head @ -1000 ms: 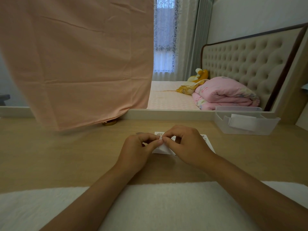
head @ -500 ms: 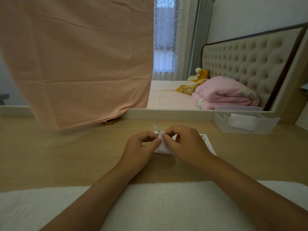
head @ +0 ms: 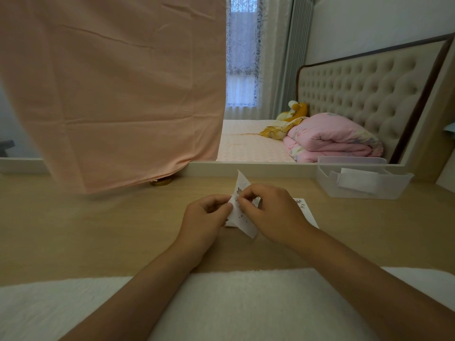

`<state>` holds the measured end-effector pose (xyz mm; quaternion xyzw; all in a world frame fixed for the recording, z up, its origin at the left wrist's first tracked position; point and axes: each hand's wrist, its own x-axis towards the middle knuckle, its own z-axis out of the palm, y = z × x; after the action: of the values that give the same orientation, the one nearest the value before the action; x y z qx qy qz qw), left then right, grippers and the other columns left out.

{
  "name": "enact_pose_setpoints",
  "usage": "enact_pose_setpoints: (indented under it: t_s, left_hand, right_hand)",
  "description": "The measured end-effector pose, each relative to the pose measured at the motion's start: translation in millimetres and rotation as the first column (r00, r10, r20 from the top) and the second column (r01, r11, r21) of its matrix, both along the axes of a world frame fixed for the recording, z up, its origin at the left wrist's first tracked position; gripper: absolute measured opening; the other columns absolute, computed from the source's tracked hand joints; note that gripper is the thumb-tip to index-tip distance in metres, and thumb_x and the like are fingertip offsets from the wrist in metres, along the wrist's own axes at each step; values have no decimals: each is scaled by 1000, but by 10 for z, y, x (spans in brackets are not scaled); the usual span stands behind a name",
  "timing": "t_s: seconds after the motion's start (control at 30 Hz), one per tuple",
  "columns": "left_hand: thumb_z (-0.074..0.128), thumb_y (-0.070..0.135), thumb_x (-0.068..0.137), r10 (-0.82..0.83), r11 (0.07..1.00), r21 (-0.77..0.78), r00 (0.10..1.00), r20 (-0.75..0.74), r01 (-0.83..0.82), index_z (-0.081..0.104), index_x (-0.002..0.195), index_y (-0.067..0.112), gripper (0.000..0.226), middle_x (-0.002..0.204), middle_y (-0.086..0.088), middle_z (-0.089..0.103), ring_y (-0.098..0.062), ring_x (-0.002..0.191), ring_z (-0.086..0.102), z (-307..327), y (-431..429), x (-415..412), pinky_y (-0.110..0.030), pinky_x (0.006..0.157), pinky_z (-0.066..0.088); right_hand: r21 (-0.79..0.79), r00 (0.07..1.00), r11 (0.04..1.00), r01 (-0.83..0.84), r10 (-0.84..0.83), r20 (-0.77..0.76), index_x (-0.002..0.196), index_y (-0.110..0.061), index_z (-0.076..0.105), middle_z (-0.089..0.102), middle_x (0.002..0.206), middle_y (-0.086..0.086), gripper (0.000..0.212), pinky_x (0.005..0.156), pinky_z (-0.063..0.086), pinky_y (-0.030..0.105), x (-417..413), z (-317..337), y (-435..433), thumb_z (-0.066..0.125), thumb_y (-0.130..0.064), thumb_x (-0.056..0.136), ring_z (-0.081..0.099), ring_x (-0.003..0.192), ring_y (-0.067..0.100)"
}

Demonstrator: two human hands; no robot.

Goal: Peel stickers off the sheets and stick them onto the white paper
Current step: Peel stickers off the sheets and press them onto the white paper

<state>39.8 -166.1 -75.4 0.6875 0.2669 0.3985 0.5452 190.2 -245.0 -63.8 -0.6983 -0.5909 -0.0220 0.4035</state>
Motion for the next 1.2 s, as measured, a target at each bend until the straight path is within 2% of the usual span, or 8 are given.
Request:
enact_pose_setpoints:
  t_s: [0.17, 0.27, 0.37, 0.47, 0.63, 0.83, 1.03, 1.2]
  left_hand:
    - [62, 17, 97, 8, 1000, -14, 1000, -10, -9, 74, 97, 33, 20, 88, 21, 75, 2, 85, 69, 1, 10, -9, -16, 69, 57]
    - [60, 15, 99, -2, 1000, -20, 1000, -10, 2, 74, 95, 32, 22, 88, 19, 75, 1, 84, 70, 14, 3, -21, -19, 72, 59]
    - [59, 11, 98, -7, 1000, 25, 1000, -9, 7, 74, 95, 30, 24, 87, 20, 75, 4, 83, 70, 41, -12, -27, -13, 66, 54]
    - [60, 9, 97, 21, 997, 74, 999, -33, -18, 75, 94, 29, 25, 85, 17, 76, 3, 82, 69, 41, 2, -21, -10, 63, 51]
    - [59, 12, 97, 54, 976, 214, 992, -110, -29, 75, 97, 30, 24, 88, 16, 75, -2, 84, 68, 33, 33, -26, -13, 69, 54]
    - [57, 15, 96, 68, 957, 290, 980, -188, -11, 73, 98, 37, 27, 88, 22, 72, -11, 83, 67, 29, 22, -19, -32, 77, 59]
    - [53, 14, 99, 37, 973, 232, 981, -192, 9, 74, 99, 32, 28, 90, 13, 74, -6, 86, 70, 36, 15, -19, -28, 76, 60]
    - [49, 12, 101, -13, 998, 67, 992, -129, 22, 74, 92, 31, 32, 85, 15, 75, -2, 80, 71, 74, -17, -33, -17, 66, 57]
  right_hand:
    - [-7, 1000, 1000, -11, 11, 19, 104, -38, 70, 67, 101, -19, 19, 82, 55, 30, 8, -16, 4, 69, -49, 88, 60, 98, 3]
    - [49, 1000, 999, 2, -3, 22, 105, -35, 75, 69, 102, -18, 21, 81, 56, 30, 30, -27, 22, 77, -41, 85, 61, 96, 1]
    - [85, 999, 996, -29, 31, -21, 99, -34, 79, 71, 98, -17, 13, 72, 56, 32, 66, -16, 23, 77, -34, 86, 62, 86, 1]
    - [65, 997, 998, -12, 7, 74, 97, -34, 78, 70, 97, -18, 10, 71, 56, 32, 68, 9, 2, 73, -36, 89, 63, 85, 2]
    - [-36, 998, 999, -3, 5, 58, 90, -37, 75, 69, 87, -23, 6, 69, 56, 30, 81, 118, -3, 68, -38, 90, 61, 76, -3]
    - [-109, 996, 992, -64, 57, -69, 86, -38, 74, 71, 87, -21, 9, 73, 58, 33, 143, 151, 9, 67, -35, 91, 65, 82, 0]
    - [-115, 995, 989, -89, 94, 33, 93, -36, 71, 68, 89, -20, 8, 66, 44, 20, 113, 178, -27, 63, -36, 96, 57, 72, -7]
    - [-82, 989, 988, -127, 133, 67, 98, -36, 73, 68, 95, -20, 10, 71, 48, 22, 95, 174, -34, 65, -40, 93, 59, 81, -5]
